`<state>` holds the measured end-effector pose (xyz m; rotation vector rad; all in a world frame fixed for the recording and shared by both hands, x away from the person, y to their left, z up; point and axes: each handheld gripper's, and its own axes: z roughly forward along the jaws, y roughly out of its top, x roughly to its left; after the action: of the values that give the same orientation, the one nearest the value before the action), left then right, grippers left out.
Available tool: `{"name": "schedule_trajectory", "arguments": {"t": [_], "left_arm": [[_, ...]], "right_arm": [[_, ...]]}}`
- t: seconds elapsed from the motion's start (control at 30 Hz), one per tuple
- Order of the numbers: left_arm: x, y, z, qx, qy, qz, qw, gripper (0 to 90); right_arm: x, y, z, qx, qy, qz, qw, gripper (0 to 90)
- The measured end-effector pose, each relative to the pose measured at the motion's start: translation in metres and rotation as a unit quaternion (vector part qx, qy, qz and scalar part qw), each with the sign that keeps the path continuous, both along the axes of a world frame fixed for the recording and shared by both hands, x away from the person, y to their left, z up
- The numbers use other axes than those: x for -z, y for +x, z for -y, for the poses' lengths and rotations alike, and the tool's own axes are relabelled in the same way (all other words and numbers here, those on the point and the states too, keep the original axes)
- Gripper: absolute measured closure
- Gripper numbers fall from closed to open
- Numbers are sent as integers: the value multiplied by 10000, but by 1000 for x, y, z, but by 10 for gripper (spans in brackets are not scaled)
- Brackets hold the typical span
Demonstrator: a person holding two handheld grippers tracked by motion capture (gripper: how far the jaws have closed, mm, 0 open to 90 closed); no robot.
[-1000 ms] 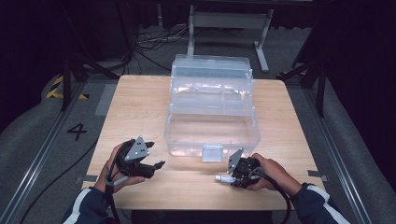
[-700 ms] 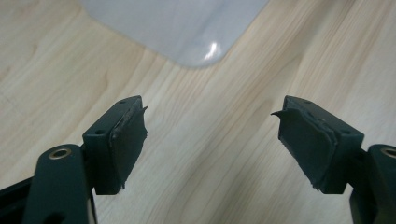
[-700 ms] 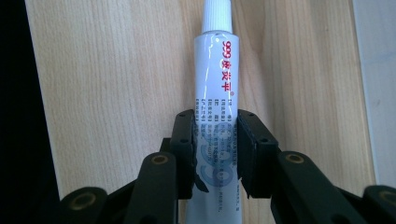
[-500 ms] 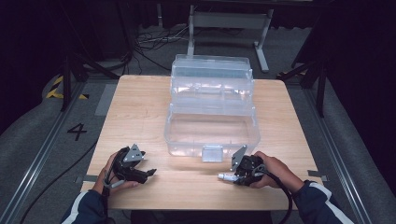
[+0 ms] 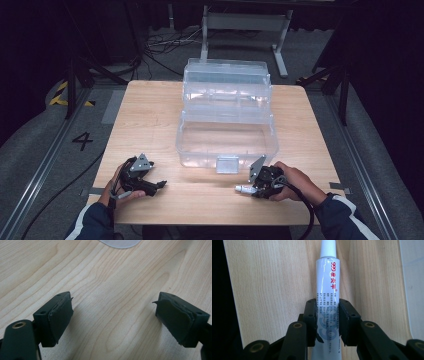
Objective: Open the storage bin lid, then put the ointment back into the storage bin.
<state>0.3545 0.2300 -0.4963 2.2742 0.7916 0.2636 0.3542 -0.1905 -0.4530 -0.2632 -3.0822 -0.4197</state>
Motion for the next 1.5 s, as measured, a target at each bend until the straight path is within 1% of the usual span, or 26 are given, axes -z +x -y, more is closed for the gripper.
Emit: {"name": "schedule_trajectory", "arguments": {"t": [0.07,0.1,0.17,0.23,0.27,0.4,0.43,0.5,0.6,0.67,0.73,0.77,0.8,0.83,0.87,0.93,1.1,1.13,1.17,1.23,1.3,1.4,1.43,1.5], "left_arm": [[0,0,0,-2,0,0,10000,144],[0,0,0,-15,-3,-6,10000,142],[0,1,0,0,4,10,10000,139],[0,1,1,-2,2,2,10000,136],[0,1,1,5,8,0,10000,134],[0,2,1,17,14,-2,10000,131],[0,2,1,17,14,-2,10000,131],[0,2,1,18,15,-2,10000,131],[0,2,1,6,16,-6,10000,129],[0,2,2,-10,29,-6,10000,127],[0,2,2,-34,28,-12,10000,120],[0,2,2,-35,27,-11,10000,120],[0,2,2,-37,26,-11,10000,120],[0,2,3,-44,26,-13,10000,120],[0,2,3,-44,26,-13,10000,120],[0,2,3,-48,26,-10,10000,120],[0,2,3,-50,24,-18,10000,120],[0,2,3,-50,24,-18,10000,120],[0,2,3,-51,26,-14,10000,120],[0,2,3,-50,29,-10,10000,120],[0,2,3,-51,24,-16,10000,120],[0,2,3,-50,28,-11,10000,120],[0,2,3,-50,28,-11,10000,120],[0,2,3,-51,28,-11,10000,120]], "right_arm": [[0,-1,0,7,-10,1,10000,705],[-2,-3,0,12,-63,1,10000,706],[-3,-3,0,-37,-2,62,10000,706],[-5,-3,1,-53,-5,50,10000,706],[-5,-3,2,-42,32,93,9999,706],[-7,-2,3,-41,58,119,9999,706],[-8,-3,3,-5,68,137,9999,706],[-9,-3,4,-33,80,154,9998,706],[-11,-6,5,-74,152,213,9996,706],[-12,-7,5,-55,164,212,9996,706],[-14,-9,7,-103,233,228,9994,706],[-16,-10,8,-99,206,275,9994,707],[-18,-12,8,-54,199,266,9994,706],[-20,-13,9,-68,259,303,9992,706],[-20,-13,9,-68,259,303,9992,706],[-29,-15,11,-118,400,390,9984,706],[-39,-17,12,-183,492,451,9976,706],[-39,-17,12,-183,492,451,9976,706],[-45,-20,12,-257,574,497,9968,706],[-46,-22,12,-240,577,489,9968,706],[-51,-23,11,-333,618,568,9959,706],[-59,-24,11,-377,635,681,9949,706],[-59,-24,11,-377,635,681,9949,706],[-64,-25,11,-411,688,719,9942,706]]}}
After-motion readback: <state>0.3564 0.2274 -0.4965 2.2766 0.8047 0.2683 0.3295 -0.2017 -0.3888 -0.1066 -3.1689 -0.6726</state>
